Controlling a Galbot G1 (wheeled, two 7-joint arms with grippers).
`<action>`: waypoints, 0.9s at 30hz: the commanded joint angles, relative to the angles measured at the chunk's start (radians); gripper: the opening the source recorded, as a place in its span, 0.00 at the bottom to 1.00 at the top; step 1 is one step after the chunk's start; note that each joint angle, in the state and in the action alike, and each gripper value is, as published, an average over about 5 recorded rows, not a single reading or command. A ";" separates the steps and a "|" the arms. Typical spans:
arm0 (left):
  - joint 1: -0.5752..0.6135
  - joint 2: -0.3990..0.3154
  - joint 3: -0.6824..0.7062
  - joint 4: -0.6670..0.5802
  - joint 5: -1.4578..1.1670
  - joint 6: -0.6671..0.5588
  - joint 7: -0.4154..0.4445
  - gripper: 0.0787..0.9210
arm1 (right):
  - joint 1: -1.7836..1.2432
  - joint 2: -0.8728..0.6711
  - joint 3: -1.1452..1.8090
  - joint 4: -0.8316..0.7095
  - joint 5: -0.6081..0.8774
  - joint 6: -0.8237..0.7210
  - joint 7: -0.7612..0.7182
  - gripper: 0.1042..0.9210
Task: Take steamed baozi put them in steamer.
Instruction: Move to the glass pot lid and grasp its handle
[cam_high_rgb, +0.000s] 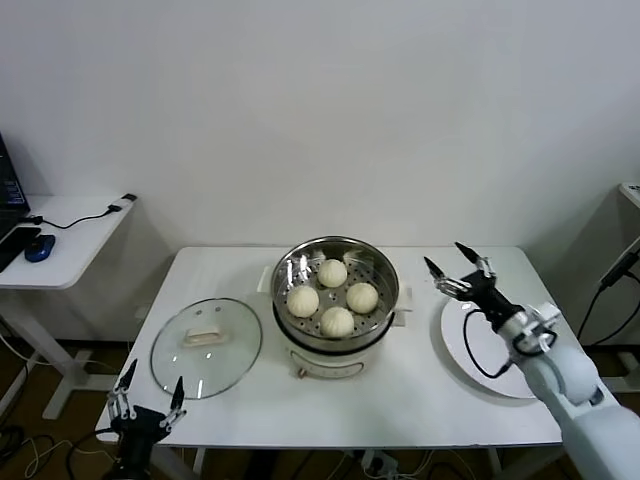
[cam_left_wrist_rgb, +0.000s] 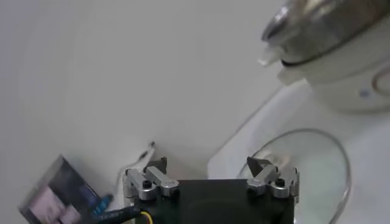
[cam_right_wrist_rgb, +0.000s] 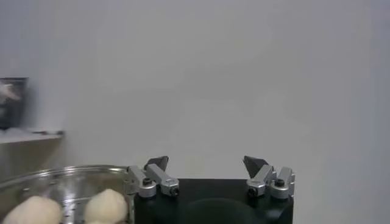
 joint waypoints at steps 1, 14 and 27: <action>-0.082 0.044 -0.003 0.084 0.595 0.063 -0.039 0.88 | -0.316 0.202 0.279 0.027 -0.082 0.043 -0.019 0.88; -0.326 0.126 0.212 0.330 0.584 0.323 -0.133 0.88 | -0.274 0.245 0.289 -0.018 -0.216 0.021 0.017 0.88; -0.519 0.117 0.315 0.563 0.588 0.441 -0.125 0.88 | -0.189 0.254 0.230 -0.060 -0.280 0.003 0.040 0.88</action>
